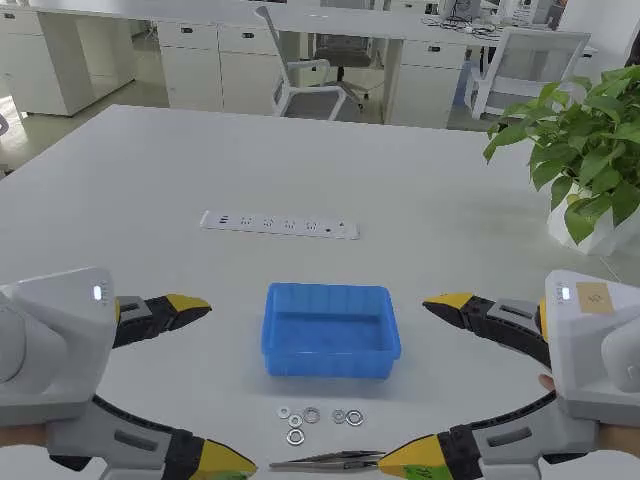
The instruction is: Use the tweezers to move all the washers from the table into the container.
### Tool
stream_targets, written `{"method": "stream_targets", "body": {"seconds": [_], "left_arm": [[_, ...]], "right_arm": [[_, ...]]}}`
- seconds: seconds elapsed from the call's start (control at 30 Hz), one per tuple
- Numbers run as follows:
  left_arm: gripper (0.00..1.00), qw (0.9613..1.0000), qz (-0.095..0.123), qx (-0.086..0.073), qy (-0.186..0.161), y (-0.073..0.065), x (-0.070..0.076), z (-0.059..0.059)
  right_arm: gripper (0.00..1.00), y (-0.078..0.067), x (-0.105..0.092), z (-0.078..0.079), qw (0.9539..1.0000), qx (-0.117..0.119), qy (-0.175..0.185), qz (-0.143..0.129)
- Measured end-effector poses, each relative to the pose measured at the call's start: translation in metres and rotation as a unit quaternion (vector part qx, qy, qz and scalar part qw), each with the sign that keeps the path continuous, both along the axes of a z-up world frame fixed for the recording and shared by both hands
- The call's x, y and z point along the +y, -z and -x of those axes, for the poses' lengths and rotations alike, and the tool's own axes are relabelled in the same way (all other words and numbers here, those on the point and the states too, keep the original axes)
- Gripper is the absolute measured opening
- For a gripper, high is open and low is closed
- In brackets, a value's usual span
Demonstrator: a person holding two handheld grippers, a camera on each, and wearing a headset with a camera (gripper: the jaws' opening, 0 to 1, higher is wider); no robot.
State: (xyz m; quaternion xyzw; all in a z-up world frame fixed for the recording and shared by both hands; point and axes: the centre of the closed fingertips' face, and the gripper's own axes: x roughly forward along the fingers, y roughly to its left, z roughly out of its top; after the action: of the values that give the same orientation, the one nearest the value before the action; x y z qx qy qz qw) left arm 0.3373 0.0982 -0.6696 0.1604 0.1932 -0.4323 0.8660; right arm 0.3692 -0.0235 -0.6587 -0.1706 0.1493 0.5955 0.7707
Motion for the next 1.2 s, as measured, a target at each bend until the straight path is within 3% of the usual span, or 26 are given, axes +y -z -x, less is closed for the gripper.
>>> {"method": "stream_targets", "body": {"seconds": [0.2,0.53,1.2], "left_arm": [[0.99,0.9999,0.011,0.000,-0.002,-0.004,-0.001,-0.001],[0.99,1.0000,-0.007,0.001,0.004,-0.001,0.000,-0.001],[0.99,0.9998,-0.011,0.011,-0.011,0.006,0.012,0.001]], "right_arm": [[1.00,0.002,-0.002,0.001,0.9999,0.008,0.007,-0.006],[1.00,0.003,-0.003,0.003,0.9999,0.010,0.008,-0.003],[0.98,0.009,-0.007,0.005,0.9999,0.013,0.010,0.005]]}}
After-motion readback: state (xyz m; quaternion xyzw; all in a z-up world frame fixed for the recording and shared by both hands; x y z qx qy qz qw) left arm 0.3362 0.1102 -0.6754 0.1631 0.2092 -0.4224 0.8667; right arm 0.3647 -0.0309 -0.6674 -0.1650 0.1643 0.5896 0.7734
